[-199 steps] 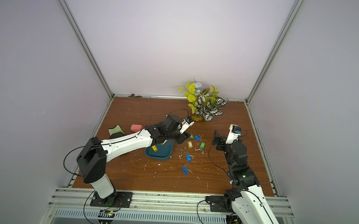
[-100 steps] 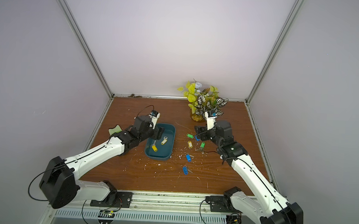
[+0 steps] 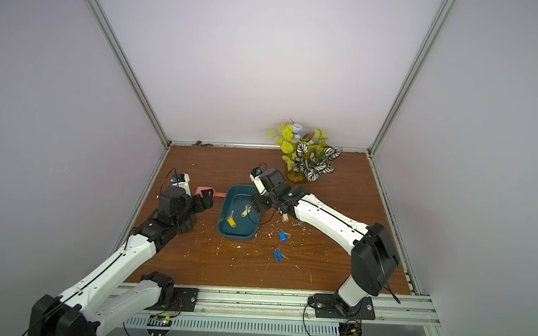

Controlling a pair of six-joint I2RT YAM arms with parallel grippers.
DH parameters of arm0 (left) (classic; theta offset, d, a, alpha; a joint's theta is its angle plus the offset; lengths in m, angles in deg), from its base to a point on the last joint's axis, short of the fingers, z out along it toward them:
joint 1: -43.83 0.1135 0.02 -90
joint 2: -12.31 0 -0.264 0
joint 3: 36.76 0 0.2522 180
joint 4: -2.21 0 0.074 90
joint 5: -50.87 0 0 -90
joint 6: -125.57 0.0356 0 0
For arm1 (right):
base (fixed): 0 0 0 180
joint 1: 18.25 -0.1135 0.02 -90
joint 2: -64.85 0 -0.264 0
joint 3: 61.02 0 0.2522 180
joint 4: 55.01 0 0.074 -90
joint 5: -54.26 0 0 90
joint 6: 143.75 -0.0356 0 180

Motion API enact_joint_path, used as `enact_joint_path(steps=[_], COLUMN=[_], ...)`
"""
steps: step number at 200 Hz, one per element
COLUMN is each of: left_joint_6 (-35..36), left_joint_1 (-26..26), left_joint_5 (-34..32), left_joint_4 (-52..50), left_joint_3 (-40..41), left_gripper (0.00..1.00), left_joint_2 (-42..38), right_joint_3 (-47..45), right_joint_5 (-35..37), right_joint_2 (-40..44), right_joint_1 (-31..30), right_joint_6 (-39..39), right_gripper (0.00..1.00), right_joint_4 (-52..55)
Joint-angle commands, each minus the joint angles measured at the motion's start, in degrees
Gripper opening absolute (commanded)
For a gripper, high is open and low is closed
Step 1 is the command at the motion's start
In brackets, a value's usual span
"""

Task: Take the keys out of the storage box
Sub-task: Pick up the key from the storage box.

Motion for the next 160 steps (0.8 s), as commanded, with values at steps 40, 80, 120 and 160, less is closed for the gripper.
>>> enact_joint_path(steps=[40, 80, 120, 160], left_joint_6=[-4.3, -3.8, -3.7, -2.2], left_joint_1=[1.0, 1.0, 1.0, 1.0], left_joint_5=[-6.5, -7.3, -7.3, -8.4], left_joint_4=[-0.5, -2.5, -2.8, -3.9], left_joint_3=[2.8, 2.1, 2.0, 1.2], left_gripper=[0.98, 0.98, 0.98, 0.98], left_joint_2=[-5.3, -4.3, -4.4, -4.5], right_joint_3=[19.8, 29.6, 35.5, 38.7], right_joint_5=[2.6, 4.7, 6.8, 6.3], right_joint_2=[-18.4, -28.6, -34.8, -38.0], right_joint_1=[-2.7, -3.1, -3.1, -3.1], right_joint_6=[5.0, 6.9, 5.5, 3.5], right_gripper=[0.70, 0.66, 0.47, 0.40], right_joint_4=[13.7, 17.1, 18.2, 21.7])
